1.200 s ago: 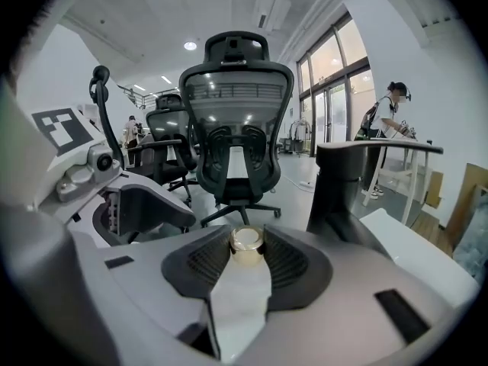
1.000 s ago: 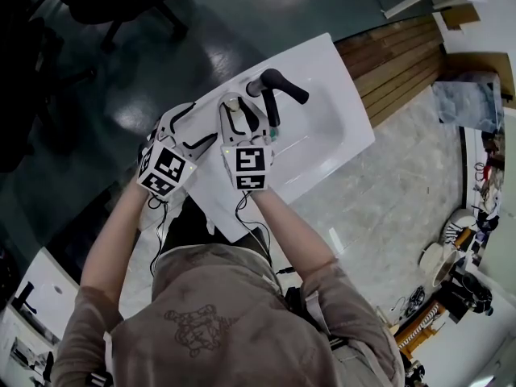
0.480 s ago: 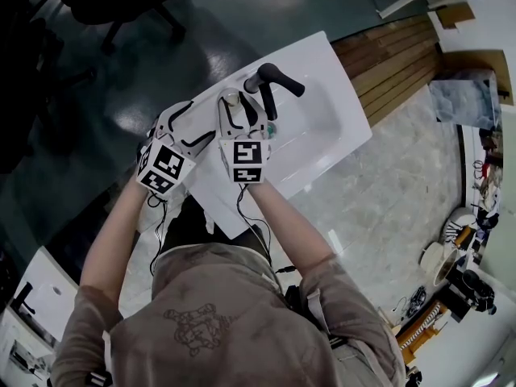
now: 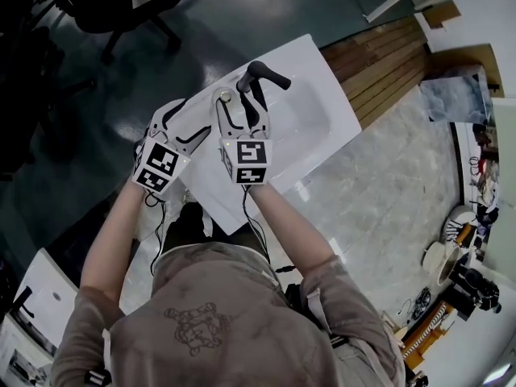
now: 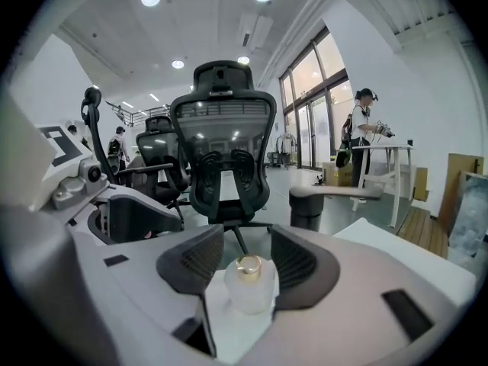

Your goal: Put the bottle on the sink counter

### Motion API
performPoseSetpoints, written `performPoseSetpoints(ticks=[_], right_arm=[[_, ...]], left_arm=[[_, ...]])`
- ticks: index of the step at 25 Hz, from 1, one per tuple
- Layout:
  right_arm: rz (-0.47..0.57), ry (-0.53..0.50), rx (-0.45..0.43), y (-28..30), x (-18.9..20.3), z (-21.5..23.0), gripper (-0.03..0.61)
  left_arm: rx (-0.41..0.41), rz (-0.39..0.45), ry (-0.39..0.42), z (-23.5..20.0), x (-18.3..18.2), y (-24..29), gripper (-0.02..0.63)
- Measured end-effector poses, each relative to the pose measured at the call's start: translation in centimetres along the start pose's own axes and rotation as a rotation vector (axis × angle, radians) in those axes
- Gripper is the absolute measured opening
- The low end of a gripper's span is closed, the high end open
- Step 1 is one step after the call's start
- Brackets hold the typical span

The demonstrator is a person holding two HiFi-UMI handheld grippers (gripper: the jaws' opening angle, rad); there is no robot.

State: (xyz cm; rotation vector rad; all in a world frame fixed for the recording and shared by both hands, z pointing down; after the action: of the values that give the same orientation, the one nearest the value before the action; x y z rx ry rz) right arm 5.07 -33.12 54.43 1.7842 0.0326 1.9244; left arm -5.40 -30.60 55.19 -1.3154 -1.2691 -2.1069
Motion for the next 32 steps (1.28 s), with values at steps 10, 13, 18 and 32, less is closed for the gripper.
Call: performPoseSetpoints(ticks=[10, 13, 18, 32], right_arm=[[0.134, 0.023, -0.009, -5.4, -8.0, -0.4, 0.077], [0.177, 0.007, -0.005, -7.3, -10.8, -0.2, 0.063], [0.234, -0.072, -0.004, -11.1, -15.0, 0.0, 0.046], [0.410, -0.172, -0.063, -22.2, -23.5, -2.8, 0.040]], left_arm=[[-0.031, 0.207, 0.017, -0.2, -8.6, -3.7, 0.331], [-0.074, 0.257, 0.040, -0.7, -11.6, -4.9, 0.323], [-0.169, 0.356, 0.076, -1.2, -16.4, -7.8, 0.207], [-0.298, 0.527, 0.122, 0.3, -24.3, -16.4, 0.033]])
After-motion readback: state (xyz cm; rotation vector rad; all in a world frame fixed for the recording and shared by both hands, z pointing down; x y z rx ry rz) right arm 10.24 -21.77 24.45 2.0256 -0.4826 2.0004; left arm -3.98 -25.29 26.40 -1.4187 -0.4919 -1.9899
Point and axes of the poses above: the fingertips, and each gripper's own axes: y forward along the fingers, z to its right, x out of its underside, the point moved 4 cm from there along -y, backward along the fingers, and after that the axes turned 6 degrees about y, right-handed, at the moved point
